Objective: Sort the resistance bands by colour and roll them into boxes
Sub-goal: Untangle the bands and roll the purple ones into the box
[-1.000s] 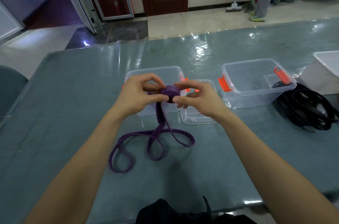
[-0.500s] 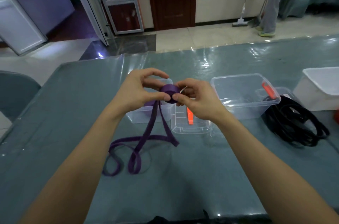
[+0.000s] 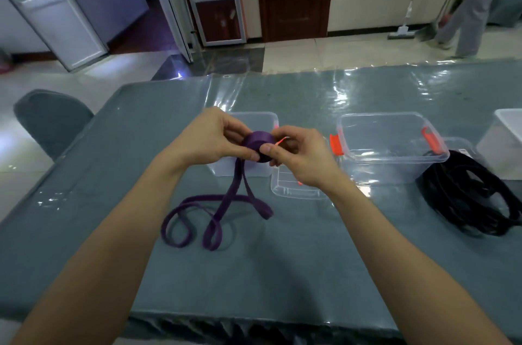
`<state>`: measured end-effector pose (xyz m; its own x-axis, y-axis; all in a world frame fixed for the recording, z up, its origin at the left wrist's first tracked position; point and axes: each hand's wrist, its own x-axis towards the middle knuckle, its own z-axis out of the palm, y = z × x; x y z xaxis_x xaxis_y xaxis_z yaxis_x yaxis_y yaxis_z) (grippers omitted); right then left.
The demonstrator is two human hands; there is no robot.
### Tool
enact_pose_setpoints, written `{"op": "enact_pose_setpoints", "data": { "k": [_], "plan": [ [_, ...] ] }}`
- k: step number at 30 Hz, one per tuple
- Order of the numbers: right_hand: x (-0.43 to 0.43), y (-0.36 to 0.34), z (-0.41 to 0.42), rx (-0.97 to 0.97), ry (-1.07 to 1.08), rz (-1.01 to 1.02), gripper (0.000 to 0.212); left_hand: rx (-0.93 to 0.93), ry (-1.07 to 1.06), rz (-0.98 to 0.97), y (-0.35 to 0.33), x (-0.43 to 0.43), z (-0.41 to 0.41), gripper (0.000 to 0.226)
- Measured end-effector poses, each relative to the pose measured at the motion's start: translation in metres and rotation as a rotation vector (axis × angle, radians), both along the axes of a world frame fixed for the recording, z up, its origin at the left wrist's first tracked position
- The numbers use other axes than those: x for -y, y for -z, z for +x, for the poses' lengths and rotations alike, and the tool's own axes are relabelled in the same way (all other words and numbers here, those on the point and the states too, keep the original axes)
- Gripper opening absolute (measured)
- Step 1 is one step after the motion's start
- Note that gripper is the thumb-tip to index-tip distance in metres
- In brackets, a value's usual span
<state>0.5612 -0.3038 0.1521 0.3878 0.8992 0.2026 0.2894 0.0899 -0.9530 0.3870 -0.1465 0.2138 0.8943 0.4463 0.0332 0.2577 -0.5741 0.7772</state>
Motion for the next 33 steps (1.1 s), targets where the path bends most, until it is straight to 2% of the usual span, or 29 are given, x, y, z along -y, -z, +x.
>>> {"op": "enact_pose_setpoints", "data": {
  "k": [2, 4, 6, 8, 10, 12, 14, 17, 22, 24, 26, 28, 31, 33],
  "plan": [
    [-0.006, 0.002, -0.008, -0.004, -0.029, 0.023, 0.019, 0.005, -0.022, -0.006, -0.001, -0.004, -0.011, 0.033],
    [-0.012, 0.002, -0.015, 0.026, -0.072, 0.012, 0.028, -0.028, -0.023, 0.031, -0.003, -0.008, -0.021, 0.032],
    [-0.018, -0.003, -0.022, 0.153, -0.100, 0.004, 0.034, -0.072, -0.002, 0.131, -0.007, -0.012, -0.027, 0.029],
    [-0.027, -0.012, -0.028, 0.230, -0.101, 0.030, 0.028, -0.058, 0.015, 0.213, -0.015, -0.019, -0.030, 0.029],
    [-0.037, -0.026, -0.031, 0.176, -0.077, 0.095, 0.030, 0.029, 0.002, 0.189, -0.027, -0.031, -0.036, 0.034],
    [-0.049, -0.047, -0.033, 0.109, -0.061, 0.171, 0.029, 0.162, -0.014, 0.068, -0.036, -0.045, -0.045, 0.042],
    [-0.062, -0.071, -0.038, 0.048, -0.066, 0.245, 0.028, 0.323, -0.044, -0.062, -0.042, -0.055, -0.054, 0.040],
    [-0.084, -0.102, -0.053, -0.076, -0.060, 0.310, 0.031, 0.503, -0.121, -0.159, -0.051, -0.066, -0.061, 0.033],
    [-0.103, -0.111, -0.083, -0.384, -0.064, 0.413, 0.037, 0.567, -0.117, -0.143, -0.071, -0.081, -0.073, 0.051],
    [-0.101, -0.088, -0.099, -0.465, -0.049, 0.371, 0.037, 0.506, -0.118, -0.104, -0.061, -0.081, -0.080, 0.047],
    [-0.094, -0.057, -0.108, -0.426, -0.019, 0.280, 0.028, 0.383, -0.127, -0.090, -0.041, -0.080, -0.092, 0.041],
    [-0.083, -0.030, -0.110, -0.282, 0.030, 0.149, 0.036, 0.251, -0.123, -0.087, -0.022, -0.079, -0.106, 0.034],
    [-0.070, -0.010, -0.109, -0.082, 0.057, -0.021, 0.061, 0.004, -0.060, 0.067, -0.014, -0.079, -0.115, 0.028],
    [-0.068, -0.008, -0.109, 0.089, -0.003, -0.114, 0.048, -0.178, 0.008, 0.212, -0.019, -0.075, -0.110, 0.027]
  ]
}}
